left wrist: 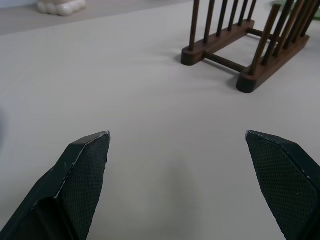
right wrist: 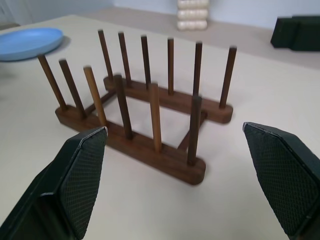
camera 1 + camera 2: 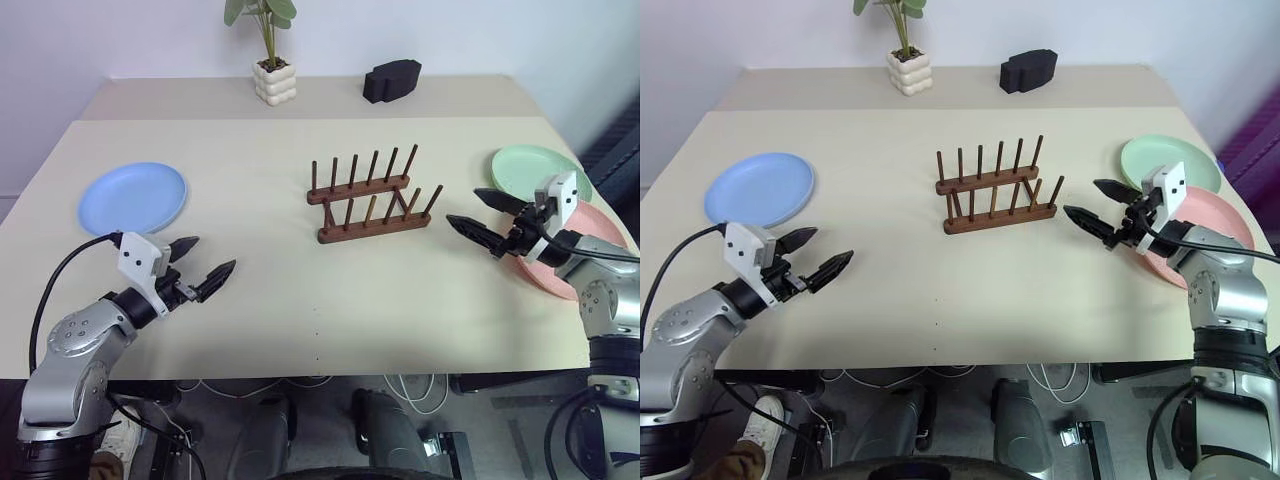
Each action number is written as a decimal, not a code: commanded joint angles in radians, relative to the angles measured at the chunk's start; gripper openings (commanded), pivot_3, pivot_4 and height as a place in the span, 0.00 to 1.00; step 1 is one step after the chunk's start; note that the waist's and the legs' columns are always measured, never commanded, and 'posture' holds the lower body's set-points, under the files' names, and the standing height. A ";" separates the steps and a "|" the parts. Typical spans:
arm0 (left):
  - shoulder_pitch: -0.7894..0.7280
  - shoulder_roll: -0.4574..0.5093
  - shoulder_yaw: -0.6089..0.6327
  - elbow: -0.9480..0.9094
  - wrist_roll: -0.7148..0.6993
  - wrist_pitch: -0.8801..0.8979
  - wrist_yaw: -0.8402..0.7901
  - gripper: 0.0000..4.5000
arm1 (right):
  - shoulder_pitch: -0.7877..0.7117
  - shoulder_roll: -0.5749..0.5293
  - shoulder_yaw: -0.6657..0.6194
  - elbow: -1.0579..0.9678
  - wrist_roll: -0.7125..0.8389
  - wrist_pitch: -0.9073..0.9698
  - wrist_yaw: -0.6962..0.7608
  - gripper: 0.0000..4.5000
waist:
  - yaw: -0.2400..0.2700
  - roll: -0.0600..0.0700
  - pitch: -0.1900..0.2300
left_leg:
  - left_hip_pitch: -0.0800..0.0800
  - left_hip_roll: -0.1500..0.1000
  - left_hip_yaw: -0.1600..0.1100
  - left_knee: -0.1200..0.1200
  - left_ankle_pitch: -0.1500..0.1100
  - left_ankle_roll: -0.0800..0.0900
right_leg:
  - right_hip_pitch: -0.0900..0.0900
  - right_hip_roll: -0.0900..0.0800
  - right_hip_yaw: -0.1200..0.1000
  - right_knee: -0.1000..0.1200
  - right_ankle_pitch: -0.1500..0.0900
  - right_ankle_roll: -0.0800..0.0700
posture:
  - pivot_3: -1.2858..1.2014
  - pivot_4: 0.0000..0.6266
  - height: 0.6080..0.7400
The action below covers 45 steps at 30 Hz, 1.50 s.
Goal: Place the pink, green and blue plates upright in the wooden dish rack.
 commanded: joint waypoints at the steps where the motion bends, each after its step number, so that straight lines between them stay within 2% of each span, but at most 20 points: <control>1: -0.013 0.011 0.013 -0.051 -0.016 0.009 0.004 1.00 | 0.004 -0.002 -0.016 -0.051 0.009 0.001 -0.006 0.99 | 0.000 0.000 0.000 | 0.000 0.000 0.000 0.000 0.000 0.000 | 0.000 0.000 0.000 0.000 0.000 0.000 | 0.52 0.24 0.93; 13: -0.016 -0.024 -0.015 -0.081 -0.003 0.005 0.046 1.00 | -0.022 -0.011 0.031 -0.035 -0.013 0.016 0.013 0.99 | 0.000 0.000 0.000 | 0.000 0.000 0.000 0.000 0.000 0.000 | 0.000 0.000 0.000 0.000 0.000 0.000 | 0.52 0.24 0.93; 19: -0.109 -0.008 -0.106 -0.040 -0.015 0.046 -0.014 1.00 | 0.060 -0.023 0.027 -0.142 -0.014 0.038 -0.003 0.99 | 0.002 0.000 0.000 | 0.000 -0.001 0.000 0.001 0.000 0.000 | 0.001 0.000 0.000 0.000 0.000 0.000 | 0.52 0.24 0.93; 24: -0.238 0.031 -0.218 0.075 0.047 0.012 -0.127 1.00 | 0.179 -0.012 0.012 -0.292 0.011 0.080 -0.033 0.99 | 0.001 0.000 0.000 | 0.000 -0.002 0.001 0.000 0.000 0.000 | 0.001 0.001 -0.001 0.001 0.000 0.000 | 0.52 0.24 0.93; 29: -0.422 -0.005 -0.379 0.348 0.162 -0.103 -0.259 1.00 | 0.278 0.031 0.032 -0.428 0.020 0.103 -0.089 0.99 | 0.001 0.000 0.000 | 0.001 -0.003 0.003 0.001 0.000 0.000 | 0.001 0.001 0.000 0.001 0.000 0.000 | 0.52 0.24 0.93; 33: -0.545 -0.069 -0.409 0.587 0.181 -0.167 -0.341 1.00 | 0.360 0.073 0.061 -0.550 0.018 0.123 -0.148 0.99 | 0.001 0.000 0.000 | 0.000 -0.002 0.002 0.000 0.000 0.000 | 0.001 0.001 0.000 0.000 0.000 0.001 | 0.52 0.24 0.93; 36: -0.636 -0.115 -0.451 0.774 0.250 -0.255 -0.375 1.00 | 0.420 0.101 0.071 -0.629 0.027 0.143 -0.188 0.99 | 0.002 0.000 0.000 | 0.000 -0.003 0.002 0.001 0.000 0.000 | 0.001 0.001 -0.001 0.000 0.002 0.003 | 0.52 0.24 0.93; 45: -0.813 -0.251 -0.489 1.066 0.355 -0.410 -0.414 1.00 | 0.460 0.146 0.088 -0.684 0.010 0.138 -0.267 0.99 | 0.004 0.000 0.000 | -0.001 -0.003 0.000 0.001 0.000 0.000 | 0.001 0.000 -0.001 0.000 0.002 0.004 | 0.52 0.24 0.93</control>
